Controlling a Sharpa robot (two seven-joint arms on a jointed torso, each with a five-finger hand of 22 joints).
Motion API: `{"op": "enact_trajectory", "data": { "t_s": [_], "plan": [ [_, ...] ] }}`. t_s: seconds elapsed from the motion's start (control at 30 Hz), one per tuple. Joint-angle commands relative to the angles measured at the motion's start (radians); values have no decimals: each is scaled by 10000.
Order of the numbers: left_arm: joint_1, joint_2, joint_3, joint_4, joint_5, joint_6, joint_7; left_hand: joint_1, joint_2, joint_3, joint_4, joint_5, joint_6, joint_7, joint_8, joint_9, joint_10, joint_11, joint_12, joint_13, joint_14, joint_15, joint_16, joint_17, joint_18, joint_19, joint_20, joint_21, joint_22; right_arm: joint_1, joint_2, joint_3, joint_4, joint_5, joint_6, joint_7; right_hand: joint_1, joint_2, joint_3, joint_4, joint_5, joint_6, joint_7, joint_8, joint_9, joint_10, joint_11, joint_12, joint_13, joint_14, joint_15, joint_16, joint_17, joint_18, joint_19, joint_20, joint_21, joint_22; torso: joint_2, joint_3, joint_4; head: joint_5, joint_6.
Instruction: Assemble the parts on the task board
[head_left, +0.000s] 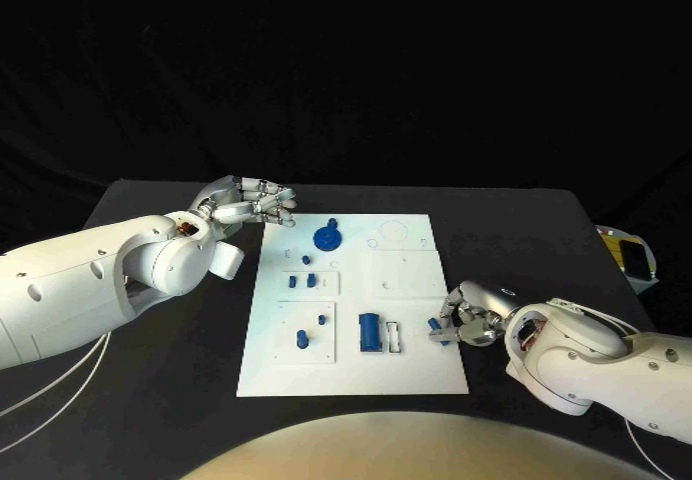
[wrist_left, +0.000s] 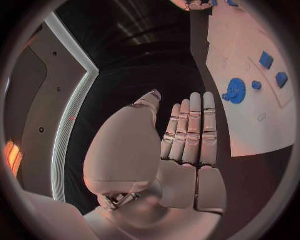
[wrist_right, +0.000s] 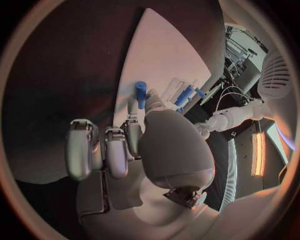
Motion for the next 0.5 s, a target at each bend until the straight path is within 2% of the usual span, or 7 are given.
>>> {"op": "enact_trajectory", "data": {
  "t_s": [0.03,0.1,0.17,0.27,0.43,0.5],
  "plan": [
    [4,5,8,31,-41,121,44,17,46,-49,8,39,-35,30,64,-13,-58,1,65,12,-64,29,-48,15,116,38,43,-46,-14,-105,65,-64,-56,-343,581,-167,761,224,463,-208,-195,63,-77,-130,-117,15,-146,27,-203,885,-71,-34,1758,7,361,-36,27,2121,-15,-3,-10,4,2],
    [4,4,8,32,-41,122,42,17,46,-49,8,39,-35,30,64,-13,-58,1,65,12,-64,29,-48,15,116,38,43,-46,-14,-113,81,-64,-66,-430,612,-183,1213,270,964,-396,-176,122,-107,-210,-181,19,-177,47,-180,887,-106,-33,1768,7,363,-80,26,2121,-16,-4,-11,2,2],
    [4,4,8,33,-41,124,39,17,46,-49,8,39,-35,30,64,-13,-58,1,65,12,-64,29,-48,15,116,38,43,-46,-14,-119,96,-64,-70,-522,622,-202,1474,210,1584,-537,-181,197,-127,-272,-233,51,-211,117,-124,891,-129,-30,1784,5,368,-109,35,2125,-19,-6,-2,-9,2],
    [4,5,8,30,-42,122,38,17,46,-49,8,39,-35,30,64,-13,-58,1,65,12,-64,29,-48,15,116,38,43,-46,-14,-123,106,-64,-67,-591,596,-217,1469,94,2236,-617,-176,223,-163,-272,-224,74,-225,150,-95,896,-134,-23,1810,2,373,-127,45,2128,-22,-6,1,-13,2],
    [4,9,8,29,-48,121,37,29,58,-65,13,38,-31,29,70,-20,-66,2,75,14,-72,31,-56,28,117,43,47,-66,-28,-127,110,-64,-13,-632,433,-230,535,-743,4495,-1043,115,76,-133,-57,47,113,-211,137,-88,899,-130,-25,1822,-5,384,-109,65,2134,-19,-7,7,-11,2],
    [4,10,8,30,-49,119,37,29,58,-65,13,38,-31,29,70,-20,-66,2,75,14,-72,31,-56,28,117,43,47,-66,-28,-127,108,-63,24,-591,351,-228,60,-941,5201,-1265,225,29,-137,64,181,131,-203,139,-82,902,-124,-22,1836,-8,392,-107,84,2139,-15,-6,5,-1,2]
  ]
}}
